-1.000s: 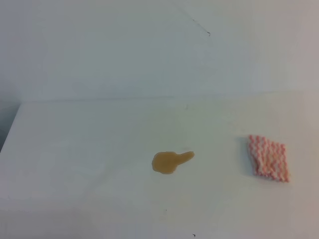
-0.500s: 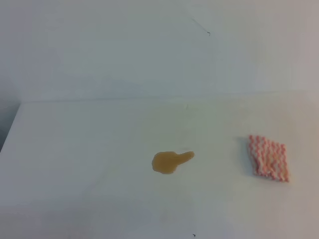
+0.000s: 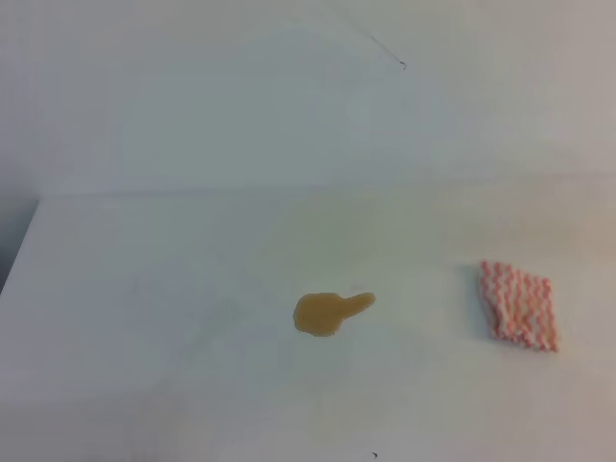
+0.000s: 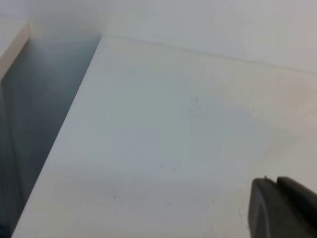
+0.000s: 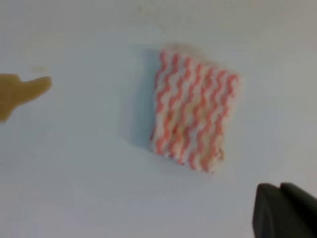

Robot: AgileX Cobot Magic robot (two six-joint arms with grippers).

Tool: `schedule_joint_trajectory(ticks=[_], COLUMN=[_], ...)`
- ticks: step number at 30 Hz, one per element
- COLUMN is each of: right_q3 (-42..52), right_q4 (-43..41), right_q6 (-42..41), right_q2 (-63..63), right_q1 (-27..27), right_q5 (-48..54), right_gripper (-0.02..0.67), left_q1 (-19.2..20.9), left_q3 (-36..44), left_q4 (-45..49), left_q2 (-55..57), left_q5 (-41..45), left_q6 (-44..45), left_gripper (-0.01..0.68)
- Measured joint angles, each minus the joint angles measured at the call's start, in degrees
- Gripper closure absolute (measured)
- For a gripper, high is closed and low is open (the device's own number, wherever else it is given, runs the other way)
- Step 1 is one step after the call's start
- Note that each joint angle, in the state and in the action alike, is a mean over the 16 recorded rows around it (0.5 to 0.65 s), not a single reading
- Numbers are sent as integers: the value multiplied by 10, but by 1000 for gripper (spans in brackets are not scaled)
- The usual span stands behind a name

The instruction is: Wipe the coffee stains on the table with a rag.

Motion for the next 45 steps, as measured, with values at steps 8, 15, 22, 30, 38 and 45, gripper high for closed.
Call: schedule_joint_trajectory(ticks=[8,15,22,30,38,45], right_q3=[-103,-148,-175,-202,-223,-236], right_q4=[-39,-53,-65,-93,-110,-109], right_q6=[32,53,77,109,116,95], right_q2=[118,207,290,364,404,418], right_q1=[64,106,135,152,160,164], right_q5=[46,41,23,9,7,23], right_gripper=[394,278,270,280,385,546], left_q1=[0,0,0,0,0,0], left_q3=[0,0,0,0,0,0], left_q4=[0,0,0,0,0,0], left_q2=[0,0,0,0,0,1], left_q5=[0,0,0,0,0,0], left_q6=[0,0,0,0,0,0], left_gripper=[672,672,672,672,672,672])
